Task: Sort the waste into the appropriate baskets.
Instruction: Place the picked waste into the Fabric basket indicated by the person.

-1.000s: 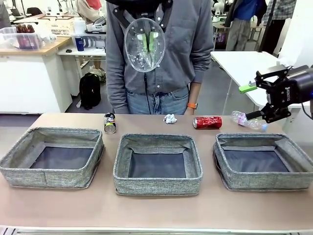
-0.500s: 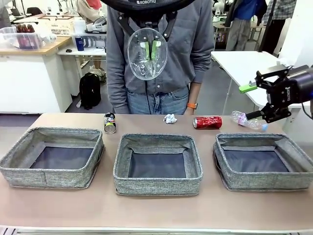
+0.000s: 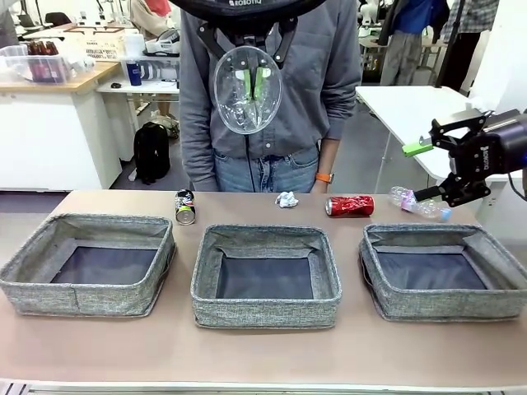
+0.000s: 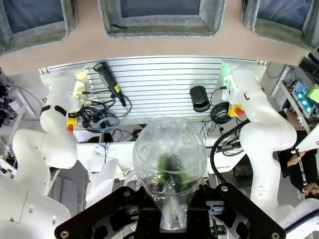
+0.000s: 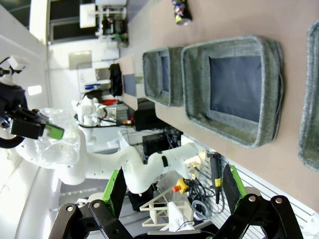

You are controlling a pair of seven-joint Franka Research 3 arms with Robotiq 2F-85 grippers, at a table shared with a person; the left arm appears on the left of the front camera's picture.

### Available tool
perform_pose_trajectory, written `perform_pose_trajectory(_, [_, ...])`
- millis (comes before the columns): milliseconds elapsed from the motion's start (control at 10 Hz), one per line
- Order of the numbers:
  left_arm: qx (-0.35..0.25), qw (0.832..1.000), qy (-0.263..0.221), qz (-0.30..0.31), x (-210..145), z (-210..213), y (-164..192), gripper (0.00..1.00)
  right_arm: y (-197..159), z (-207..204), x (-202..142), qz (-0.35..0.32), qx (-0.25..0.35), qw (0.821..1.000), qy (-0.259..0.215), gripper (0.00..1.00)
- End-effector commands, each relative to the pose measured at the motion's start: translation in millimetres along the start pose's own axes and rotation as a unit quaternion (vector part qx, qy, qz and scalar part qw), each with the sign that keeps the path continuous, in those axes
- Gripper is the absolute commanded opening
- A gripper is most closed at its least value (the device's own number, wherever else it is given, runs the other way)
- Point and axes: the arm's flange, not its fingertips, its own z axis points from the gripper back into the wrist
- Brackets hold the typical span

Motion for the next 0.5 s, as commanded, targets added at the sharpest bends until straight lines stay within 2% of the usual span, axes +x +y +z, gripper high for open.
perform_pose_trajectory(0, [0.009,1.0,-0.006,0.0,-3.7,2.2,6.9,0.03,2.4,0.7,1.6,-0.001,-0.001,1.0,0.001,1.0])
perform_pose_trajectory(400, [0.009,1.0,-0.006,0.0,-3.7,2.2,6.9,0.03,2.4,0.7,1.6,-0.001,-0.001,1.0,0.001,1.0])
